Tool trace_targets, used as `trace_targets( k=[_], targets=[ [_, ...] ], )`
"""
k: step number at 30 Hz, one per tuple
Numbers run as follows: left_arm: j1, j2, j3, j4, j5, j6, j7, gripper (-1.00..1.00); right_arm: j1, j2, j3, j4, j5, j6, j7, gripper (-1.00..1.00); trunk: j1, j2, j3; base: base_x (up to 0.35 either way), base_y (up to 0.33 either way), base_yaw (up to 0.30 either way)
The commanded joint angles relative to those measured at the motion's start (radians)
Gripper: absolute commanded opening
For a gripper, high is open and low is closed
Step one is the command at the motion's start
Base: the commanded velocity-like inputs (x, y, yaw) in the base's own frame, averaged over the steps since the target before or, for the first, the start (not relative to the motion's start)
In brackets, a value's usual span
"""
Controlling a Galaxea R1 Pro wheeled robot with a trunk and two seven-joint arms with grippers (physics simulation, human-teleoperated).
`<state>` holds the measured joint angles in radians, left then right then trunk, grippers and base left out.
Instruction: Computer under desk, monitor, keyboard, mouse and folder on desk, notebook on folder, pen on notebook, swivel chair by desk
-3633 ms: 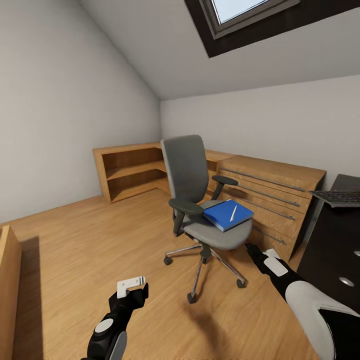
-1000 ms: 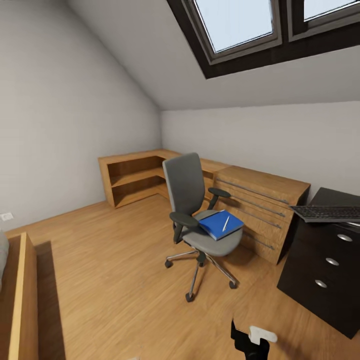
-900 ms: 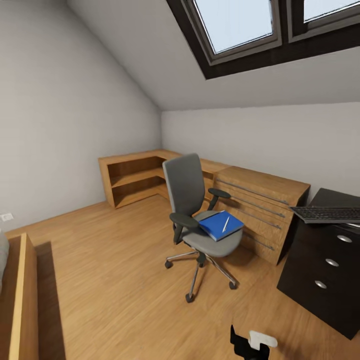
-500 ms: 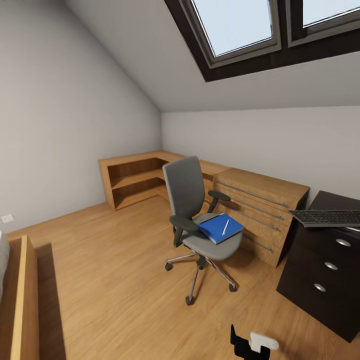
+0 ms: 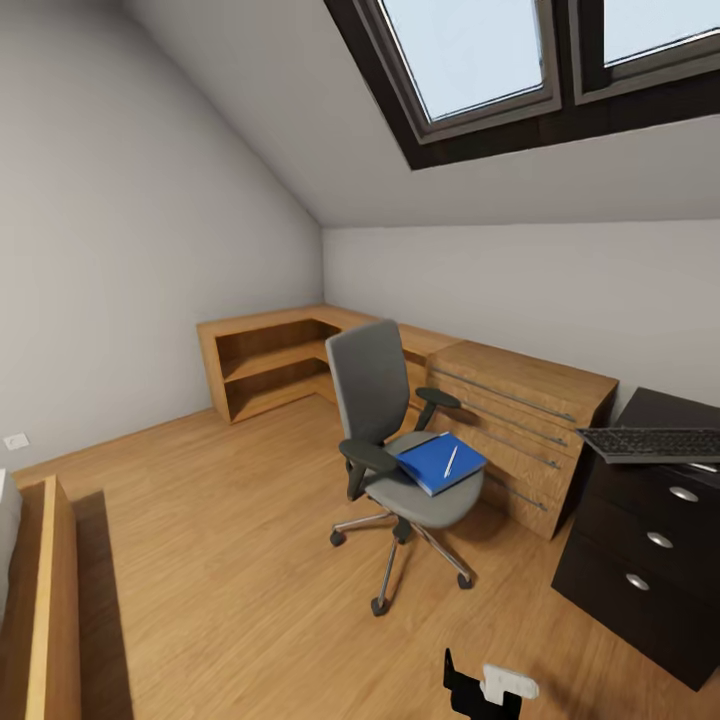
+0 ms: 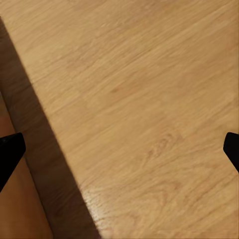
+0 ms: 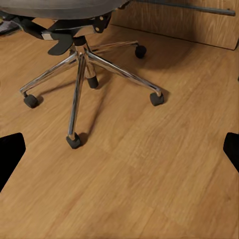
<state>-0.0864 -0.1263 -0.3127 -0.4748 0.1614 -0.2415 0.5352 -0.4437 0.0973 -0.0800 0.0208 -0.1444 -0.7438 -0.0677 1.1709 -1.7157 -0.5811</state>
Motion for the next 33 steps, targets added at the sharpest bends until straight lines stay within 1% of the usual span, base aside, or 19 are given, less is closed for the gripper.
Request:
trace_targets(
  k=[1,2,4,5,13,33],
  targets=[
    [-0.001,0.001,-0.008,0.003,0.011,-0.005,0.006,1.0,-0.001,0.0,-0.008,0.002,0.003,-0.004,0.0,1.0,-0.004,0.007,0.002,0.0,0.0,0.0],
    [-0.001,-0.001,-0.009,0.031,0.01,-0.005,0.004,1.0,0.002,0.002,-0.007,0.002,0.005,-0.004,0.001,1.0,-0.008,0.014,0.006,0.0,0.0,-0.148],
    [-0.001,0.0,-0.009,0.034,0.01,-0.006,0.004,1.0,0.003,0.003,-0.007,0.002,0.011,-0.004,0.001,1.0,-0.016,0.028,0.014,0.0,0.0,-0.175],
    [0.0,0.002,-0.009,0.044,0.013,-0.006,-0.043,1.0,0.017,0.006,-0.007,0.004,0.124,-0.003,-0.002,1.0,-0.019,0.035,0.017,0.0,0.0,-0.259],
    [0.0,0.003,-0.009,0.07,0.012,-0.007,-0.084,1.0,0.017,0.0,-0.007,0.003,0.13,-0.002,-0.004,1.0,-0.05,0.091,0.043,0.0,0.0,-0.262],
    [0.0,-0.001,-0.009,0.076,0.01,-0.011,-0.092,1.0,0.017,-0.003,-0.009,0.002,0.129,-0.002,-0.006,1.0,-0.127,0.231,0.105,0.0,0.0,-0.264]
  ],
)
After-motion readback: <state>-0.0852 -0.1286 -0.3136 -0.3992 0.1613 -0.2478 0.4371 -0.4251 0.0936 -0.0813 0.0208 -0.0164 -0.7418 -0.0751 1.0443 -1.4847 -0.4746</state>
